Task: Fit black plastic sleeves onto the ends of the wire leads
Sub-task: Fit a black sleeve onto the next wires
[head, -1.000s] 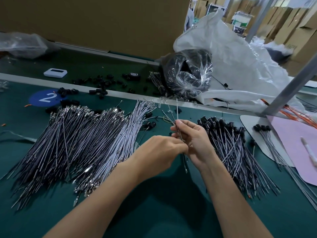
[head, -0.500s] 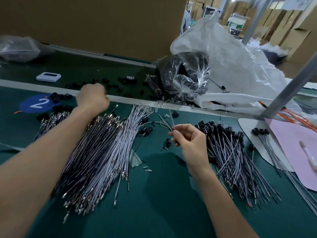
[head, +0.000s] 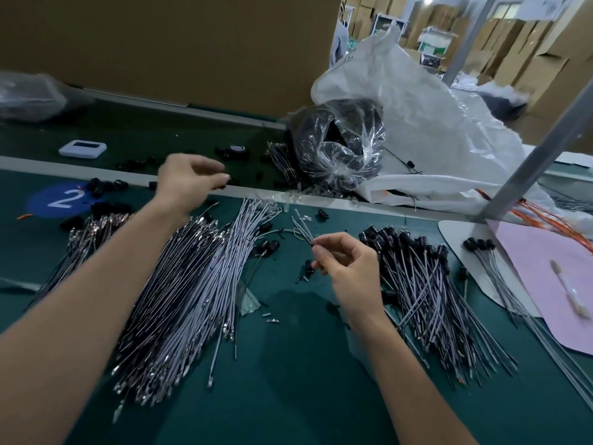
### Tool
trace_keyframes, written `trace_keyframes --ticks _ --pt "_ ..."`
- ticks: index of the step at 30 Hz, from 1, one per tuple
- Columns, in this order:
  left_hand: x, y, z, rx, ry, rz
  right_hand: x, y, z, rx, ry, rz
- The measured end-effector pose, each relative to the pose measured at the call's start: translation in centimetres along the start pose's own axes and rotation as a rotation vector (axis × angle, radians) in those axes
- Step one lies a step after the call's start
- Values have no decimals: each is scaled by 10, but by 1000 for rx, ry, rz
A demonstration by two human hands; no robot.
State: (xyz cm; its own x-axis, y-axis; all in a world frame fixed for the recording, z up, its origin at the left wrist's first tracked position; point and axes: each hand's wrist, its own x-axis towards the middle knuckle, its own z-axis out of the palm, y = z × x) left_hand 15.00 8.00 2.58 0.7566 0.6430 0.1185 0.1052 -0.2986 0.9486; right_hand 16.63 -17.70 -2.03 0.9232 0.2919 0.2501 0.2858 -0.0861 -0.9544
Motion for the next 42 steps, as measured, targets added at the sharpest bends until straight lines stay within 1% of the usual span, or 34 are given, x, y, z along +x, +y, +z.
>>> trace_keyframes --ticks 2,6,8,10,13,18,22,29,34,39,42 --pt "-29 9 10 -200 -71 -59 0 -2 -1 9 11 -11" --pt "-77 15 25 -440 -199 -126 0 -7 -4 47 45 -53" --pt "-92 13 31 -515 -233 -118 0 -7 -6 14 61 -88" --pt "-101 11 34 -538 -245 -73 0 -7 -7 -26 71 -121" --pt "-104 8 37 -520 -224 -10 0 -7 -9 -73 72 -164" --pt "-105 -1 39 -387 -237 57 1 -6 -8 -88 60 -198" --pt "-105 -3 40 -368 -229 89 1 -4 -7 -128 44 -214" --pt "-105 -4 39 -333 -160 138 1 -4 -9 -136 36 -221" --pt "-106 -5 41 -254 -165 176 1 -4 -8 -129 15 -202" --pt "-107 -7 42 -196 -200 200 2 -3 -9 -138 48 -197" --pt "-107 -7 43 -172 -192 217 2 -3 -8 -158 79 -199"
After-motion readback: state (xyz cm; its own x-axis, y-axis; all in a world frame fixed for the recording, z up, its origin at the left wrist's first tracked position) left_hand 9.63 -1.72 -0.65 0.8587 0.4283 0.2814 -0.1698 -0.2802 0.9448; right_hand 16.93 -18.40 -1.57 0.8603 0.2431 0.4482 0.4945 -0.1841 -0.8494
